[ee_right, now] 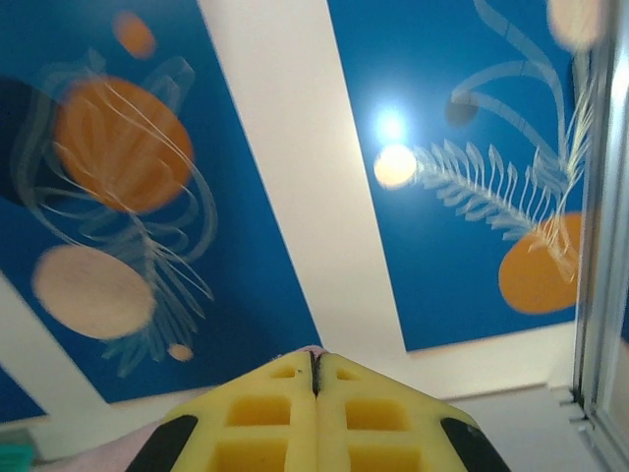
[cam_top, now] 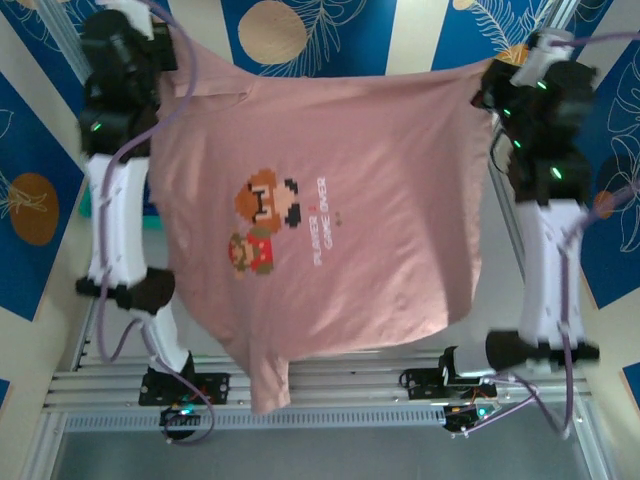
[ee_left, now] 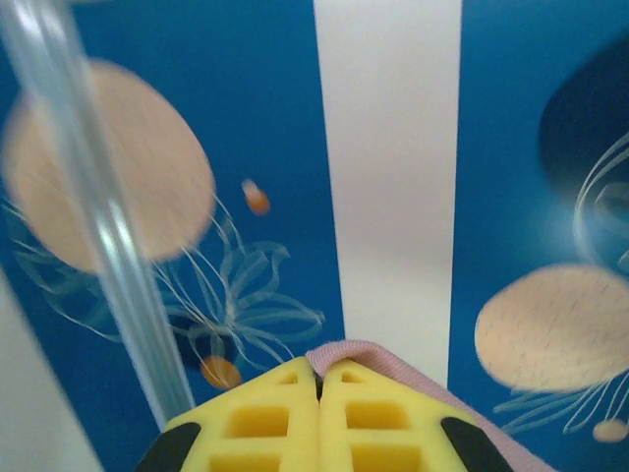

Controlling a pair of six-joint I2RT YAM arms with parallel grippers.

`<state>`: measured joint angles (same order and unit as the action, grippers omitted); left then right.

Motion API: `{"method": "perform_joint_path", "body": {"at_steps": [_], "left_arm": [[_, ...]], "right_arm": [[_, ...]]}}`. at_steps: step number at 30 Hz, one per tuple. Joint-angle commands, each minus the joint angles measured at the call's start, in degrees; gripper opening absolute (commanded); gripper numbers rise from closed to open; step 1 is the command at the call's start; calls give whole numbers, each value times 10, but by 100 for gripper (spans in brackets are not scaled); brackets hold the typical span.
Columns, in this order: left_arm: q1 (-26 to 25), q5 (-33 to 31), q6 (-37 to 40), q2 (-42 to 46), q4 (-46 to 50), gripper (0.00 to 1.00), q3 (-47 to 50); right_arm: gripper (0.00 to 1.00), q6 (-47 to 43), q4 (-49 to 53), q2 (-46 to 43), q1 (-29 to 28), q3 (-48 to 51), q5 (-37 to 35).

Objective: Fold the inside-out t-shirt

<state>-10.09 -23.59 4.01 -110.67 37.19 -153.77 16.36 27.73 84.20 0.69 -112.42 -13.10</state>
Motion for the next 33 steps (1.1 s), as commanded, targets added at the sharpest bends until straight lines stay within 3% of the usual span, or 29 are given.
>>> {"method": "perform_joint_path", "body": {"at_steps": [1,2,4,8,11,13,15,18,21,25,28,33], "left_arm": [[29,85,-57,-109,-38,0,-33],[30,101,-65,-151,-51,0,-46],[31,137,-83,-239,-87,27,-76],[36,180,-125,-335,-116,75,-102],[43,210,-166,-335,-48,88,-98],[47,234,-188,-311,18,91,-73],[46,246,-205,-264,54,91,-1],[46,281,-228,-137,5,91,227],[45,326,-274,0,-88,91,471],[42,382,-320,136,-165,89,709],[35,382,-332,226,-172,89,835],[14,356,-330,339,-150,89,954]], "right_arm": [[0,-13,-60,139,-7,-18,-31],[4,-13,-66,192,-7,-43,-33],[25,-7,-39,318,-5,-137,-37],[39,14,118,534,0,-410,-14],[42,9,231,579,-13,-487,-1],[42,12,263,536,-30,-394,8],[42,13,210,442,-52,-198,23],[44,39,113,304,-80,62,73],[45,75,88,214,-102,230,149],[45,89,128,141,-144,363,139],[45,112,181,96,-151,439,96],[47,155,206,42,-145,540,60]]}}
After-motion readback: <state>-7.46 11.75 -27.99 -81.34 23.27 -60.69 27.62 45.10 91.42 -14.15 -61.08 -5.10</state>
